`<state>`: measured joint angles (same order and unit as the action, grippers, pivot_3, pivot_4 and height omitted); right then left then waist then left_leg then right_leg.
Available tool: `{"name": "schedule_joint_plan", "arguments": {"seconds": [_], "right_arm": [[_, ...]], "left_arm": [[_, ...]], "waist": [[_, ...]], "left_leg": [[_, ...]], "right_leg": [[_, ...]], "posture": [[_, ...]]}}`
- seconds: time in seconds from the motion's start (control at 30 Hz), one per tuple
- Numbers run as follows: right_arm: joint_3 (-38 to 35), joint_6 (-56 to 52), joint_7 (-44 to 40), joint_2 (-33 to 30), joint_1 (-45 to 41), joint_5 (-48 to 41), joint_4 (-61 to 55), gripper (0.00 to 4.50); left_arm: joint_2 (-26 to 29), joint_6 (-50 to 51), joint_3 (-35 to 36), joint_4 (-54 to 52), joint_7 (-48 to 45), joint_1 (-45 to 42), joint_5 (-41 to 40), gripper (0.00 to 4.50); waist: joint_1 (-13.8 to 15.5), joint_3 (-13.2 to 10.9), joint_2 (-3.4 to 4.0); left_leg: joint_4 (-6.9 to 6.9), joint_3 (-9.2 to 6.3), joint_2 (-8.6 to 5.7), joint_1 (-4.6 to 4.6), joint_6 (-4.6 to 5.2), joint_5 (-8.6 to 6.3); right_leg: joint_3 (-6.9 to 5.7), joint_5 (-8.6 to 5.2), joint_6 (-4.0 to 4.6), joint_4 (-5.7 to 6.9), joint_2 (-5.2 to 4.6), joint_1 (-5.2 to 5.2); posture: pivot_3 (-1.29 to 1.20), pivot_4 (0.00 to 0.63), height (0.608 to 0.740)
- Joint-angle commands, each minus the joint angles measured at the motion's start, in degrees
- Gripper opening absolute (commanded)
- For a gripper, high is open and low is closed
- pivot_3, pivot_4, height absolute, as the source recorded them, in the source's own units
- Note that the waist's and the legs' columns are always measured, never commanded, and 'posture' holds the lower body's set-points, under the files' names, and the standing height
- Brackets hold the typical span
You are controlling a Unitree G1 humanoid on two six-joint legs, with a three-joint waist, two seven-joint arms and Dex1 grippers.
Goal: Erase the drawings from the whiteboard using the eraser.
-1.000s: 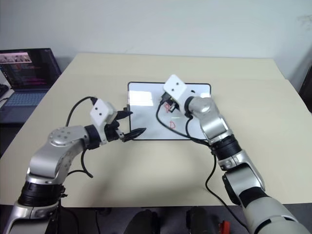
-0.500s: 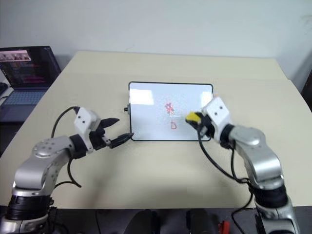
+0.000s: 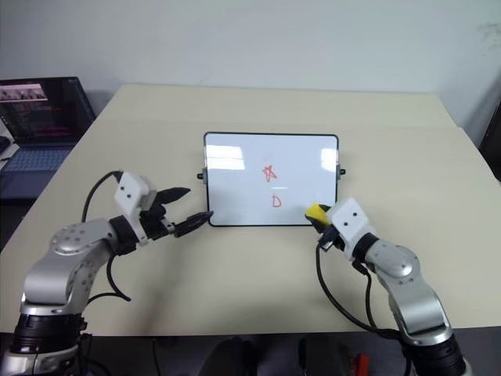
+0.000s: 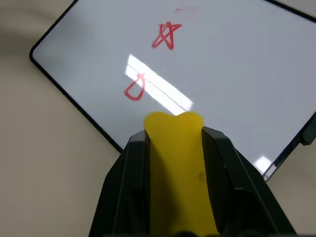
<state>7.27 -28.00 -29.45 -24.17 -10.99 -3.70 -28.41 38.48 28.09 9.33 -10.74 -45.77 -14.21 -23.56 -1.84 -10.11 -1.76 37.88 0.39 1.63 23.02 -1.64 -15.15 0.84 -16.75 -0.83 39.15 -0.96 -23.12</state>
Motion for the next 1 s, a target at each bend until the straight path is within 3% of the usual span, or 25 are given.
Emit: {"name": "schedule_joint_plan", "arguments": {"seconds": [0.03, 0.23, 0.4, 0.8, 1.0], "right_arm": [[3.1, -2.5, 1.0, 2.2, -5.6, 0.4, -0.8, 1.12], [8.7, -5.9, 2.1, 7.6, -23.7, 3.4, 11.6, 1.12], [11.4, -5.8, 1.1, 8.2, -32.5, 6.4, 22.5, 1.12], [15.7, -2.1, -6.6, 5.3, -37.8, 10.4, 35.1, 1.12], [12.4, 4.5, 1.4, 8.0, -43.4, 13.4, 43.0, 1.12]], "left_arm": [[0.3, -1.2, 1.0, -1.0, -0.5, -0.9, -0.8, 4.50], [1.1, -1.9, -0.8, -0.6, -0.9, -1.7, 0.6, 4.50], [1.3, -2.3, -2.3, -1.2, -1.6, -1.7, 1.4, 4.50], [1.3, -1.9, -3.0, -3.5, -1.4, -0.8, 1.5, 4.50], [1.3, -2.0, -3.2, -3.4, -1.5, -0.7, 1.6, 4.50]], "waist": [[0.0, 0.0, 0.00], [0.0, 0.0, 0.00], [0.4, 0.0, -0.02], [0.1, 0.0, -0.04], [-0.2, 0.0, -0.03]], "left_leg": [[0.00, -0.01, 0.01, -0.02, 0.00, 0.00], [0.07, 0.00, 0.00, -0.05, -0.01, 0.01], [0.05, -0.03, -0.03, 0.00, -0.01, 0.01], [0.06, 0.03, -0.02, -0.01, 0.00, 0.00], [0.09, 0.06, -0.02, -0.12, 0.01, 0.01]], "right_leg": [[-0.01, 0.00, 0.00, 0.03, 0.02, 0.00], [0.02, 0.01, 0.02, 0.19, 0.02, -0.04], [-0.05, 0.00, 0.05, 0.15, -0.02, -0.06], [0.00, 0.00, 0.05, 0.18, -0.07, -0.07], [0.04, 0.01, 0.06, 0.44, -0.07, -0.07]], "posture": [[0.00, 0.150, 0.740], [0.00, 0.150, 0.740], [0.00, 0.150, 0.740], [0.00, 0.150, 0.740], [0.00, 0.150, 0.740]]}}
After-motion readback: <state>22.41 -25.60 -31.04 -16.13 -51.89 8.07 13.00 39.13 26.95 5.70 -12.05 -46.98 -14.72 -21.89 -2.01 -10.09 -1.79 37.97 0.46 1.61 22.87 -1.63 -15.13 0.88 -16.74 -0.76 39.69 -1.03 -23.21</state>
